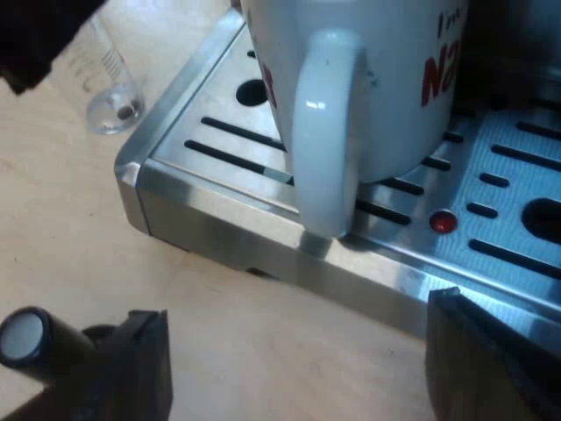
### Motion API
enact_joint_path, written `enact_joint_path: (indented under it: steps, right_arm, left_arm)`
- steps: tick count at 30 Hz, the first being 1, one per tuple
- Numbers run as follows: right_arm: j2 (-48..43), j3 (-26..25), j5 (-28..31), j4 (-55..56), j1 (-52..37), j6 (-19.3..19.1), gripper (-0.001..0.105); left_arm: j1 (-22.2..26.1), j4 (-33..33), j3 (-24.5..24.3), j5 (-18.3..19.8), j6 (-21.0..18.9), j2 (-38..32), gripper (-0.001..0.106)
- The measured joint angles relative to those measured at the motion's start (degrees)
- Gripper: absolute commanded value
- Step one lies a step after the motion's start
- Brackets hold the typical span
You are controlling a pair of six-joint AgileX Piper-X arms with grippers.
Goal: Remove mug from coffee machine
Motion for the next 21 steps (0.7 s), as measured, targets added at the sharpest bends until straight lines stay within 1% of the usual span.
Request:
enact_joint_path:
  steps: [3, 5, 10, 21]
  right_arm:
    - [1.49, 0.11, 0.4, -2.39, 0.0, 0.87, 0.063]
    - [2.8, 0.09, 1.84, -4.52, 0.0, 0.93, 0.063]
    - [5.26, 0.09, 2.5, -9.41, 0.0, 1.31, 0.063]
    - [11.61, 0.09, 7.6, -20.76, 0.0, 0.85, 0.063]
  left_arm:
    - [0.0, 0.0, 0.0, 0.0, 0.0, 0.0, 0.077]
    - [0.0, 0.0, 0.0, 0.0, 0.0, 0.0, 0.077]
    - [0.0, 0.0, 0.0, 0.0, 0.0, 0.0, 0.077]
    - [0.0, 0.0, 0.0, 0.0, 0.0, 0.0, 0.077]
